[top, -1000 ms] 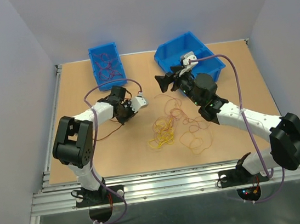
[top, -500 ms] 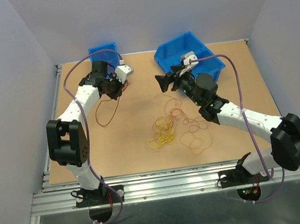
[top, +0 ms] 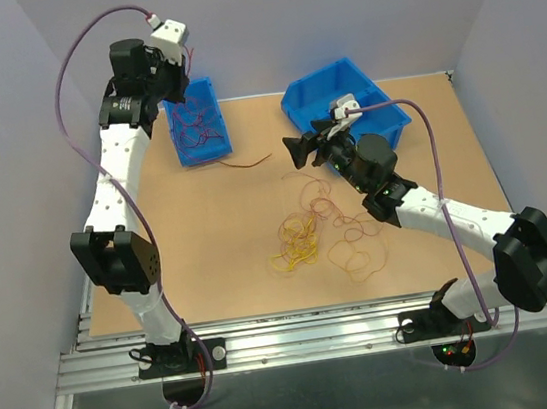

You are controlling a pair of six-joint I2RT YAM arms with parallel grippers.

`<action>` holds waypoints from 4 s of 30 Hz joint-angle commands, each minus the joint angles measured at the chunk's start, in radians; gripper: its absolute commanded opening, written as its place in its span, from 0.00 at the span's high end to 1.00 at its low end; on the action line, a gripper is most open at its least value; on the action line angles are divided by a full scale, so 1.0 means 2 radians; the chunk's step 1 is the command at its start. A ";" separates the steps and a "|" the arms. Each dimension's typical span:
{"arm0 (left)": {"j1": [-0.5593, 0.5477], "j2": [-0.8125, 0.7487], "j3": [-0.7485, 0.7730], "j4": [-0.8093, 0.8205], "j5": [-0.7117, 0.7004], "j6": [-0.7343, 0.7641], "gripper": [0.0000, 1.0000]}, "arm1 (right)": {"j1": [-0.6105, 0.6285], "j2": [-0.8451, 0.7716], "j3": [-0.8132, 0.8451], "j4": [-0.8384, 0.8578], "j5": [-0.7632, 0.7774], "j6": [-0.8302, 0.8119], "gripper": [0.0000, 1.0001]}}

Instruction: Untangle the cables

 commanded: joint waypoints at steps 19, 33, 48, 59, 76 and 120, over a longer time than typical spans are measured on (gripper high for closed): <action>0.030 0.051 -0.093 0.349 0.019 -0.135 1.00 | -0.003 -0.016 -0.002 0.015 -0.003 -0.007 0.14; 0.052 0.139 -0.133 0.298 0.036 -0.156 1.00 | -0.003 -0.017 -0.003 0.016 -0.004 -0.004 0.14; 0.052 0.111 -0.101 0.202 -0.007 -0.093 0.32 | -0.002 -0.009 0.003 0.016 -0.013 -0.002 0.14; -0.061 -0.084 -0.354 0.266 -0.148 0.028 0.02 | -0.003 -0.017 -0.002 0.015 -0.009 -0.004 0.14; -0.137 0.014 -0.368 0.176 -0.257 0.065 0.19 | -0.002 -0.020 -0.004 0.016 -0.005 -0.004 0.14; -0.009 -0.096 -0.329 0.231 0.100 -0.050 1.00 | -0.002 -0.017 -0.005 0.023 -0.013 -0.001 0.14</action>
